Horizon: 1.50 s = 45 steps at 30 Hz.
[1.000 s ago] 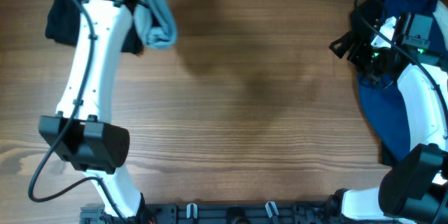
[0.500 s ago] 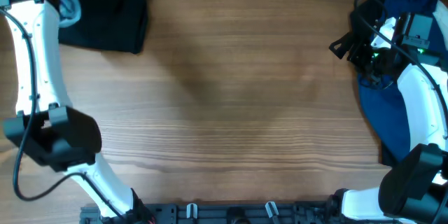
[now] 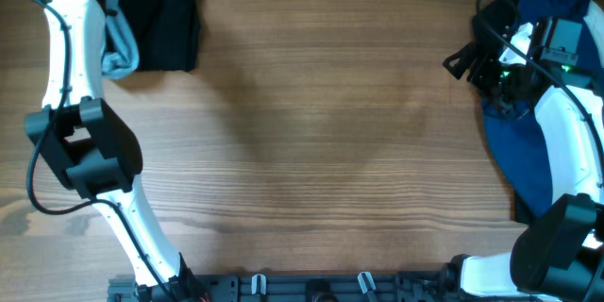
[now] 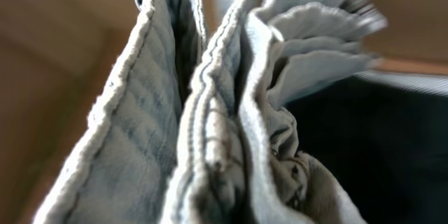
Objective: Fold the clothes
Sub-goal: 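Carry the folded jeans to the black garment at top left and place them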
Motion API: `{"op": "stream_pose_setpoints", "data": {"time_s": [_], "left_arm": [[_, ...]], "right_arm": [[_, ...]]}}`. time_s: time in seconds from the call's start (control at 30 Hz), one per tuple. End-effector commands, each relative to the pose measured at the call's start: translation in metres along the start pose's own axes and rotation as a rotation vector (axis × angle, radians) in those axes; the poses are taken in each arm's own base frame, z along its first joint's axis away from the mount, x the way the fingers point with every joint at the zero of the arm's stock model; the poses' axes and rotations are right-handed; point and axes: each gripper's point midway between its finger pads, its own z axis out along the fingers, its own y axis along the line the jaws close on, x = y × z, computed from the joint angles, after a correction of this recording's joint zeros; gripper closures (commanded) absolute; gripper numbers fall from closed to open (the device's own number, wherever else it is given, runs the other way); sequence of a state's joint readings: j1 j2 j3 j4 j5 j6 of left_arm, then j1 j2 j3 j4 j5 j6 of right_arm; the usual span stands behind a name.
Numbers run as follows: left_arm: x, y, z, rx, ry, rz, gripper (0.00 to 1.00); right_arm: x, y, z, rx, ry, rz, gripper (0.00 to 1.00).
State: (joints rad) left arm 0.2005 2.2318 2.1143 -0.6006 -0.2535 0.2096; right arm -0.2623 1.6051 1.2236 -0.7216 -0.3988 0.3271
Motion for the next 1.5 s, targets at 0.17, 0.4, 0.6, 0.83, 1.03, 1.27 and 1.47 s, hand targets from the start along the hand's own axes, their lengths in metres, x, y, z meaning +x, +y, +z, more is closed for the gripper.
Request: {"op": "stream_pose_setpoints", "data": {"time_s": [0.17,0.4,0.6,0.83,1.03,1.27,1.47], "left_arm": [[-0.057,-0.154,-0.027,0.458,-0.257,0.035,0.00],[-0.051,-0.129,-0.070,0.341,-0.156,0.006,0.00],[0.010,-0.079,-0.056,0.248,0.104,-0.021,0.00],[0.095,-0.069,0.008,0.215,0.362,-0.159,0.60],[0.183,-0.098,0.064,0.220,0.570,-0.135,0.87],[0.201,-0.120,0.078,0.233,0.594,-0.142,0.96],[0.097,-0.101,0.026,0.251,0.382,-0.173,0.91]], "right_arm": [[0.007,0.007,0.008,0.027,0.017,-0.040,0.02],[0.012,0.005,0.008,0.034,0.037,-0.039,0.02],[0.011,0.006,0.008,0.032,0.031,-0.042,0.02],[0.013,0.005,0.008,0.034,0.040,-0.038,0.02],[0.017,0.004,0.008,0.040,0.055,-0.031,0.02],[0.017,0.004,0.008,0.039,0.055,-0.031,0.02],[0.012,0.006,0.008,0.032,0.035,-0.046,0.02]]}}
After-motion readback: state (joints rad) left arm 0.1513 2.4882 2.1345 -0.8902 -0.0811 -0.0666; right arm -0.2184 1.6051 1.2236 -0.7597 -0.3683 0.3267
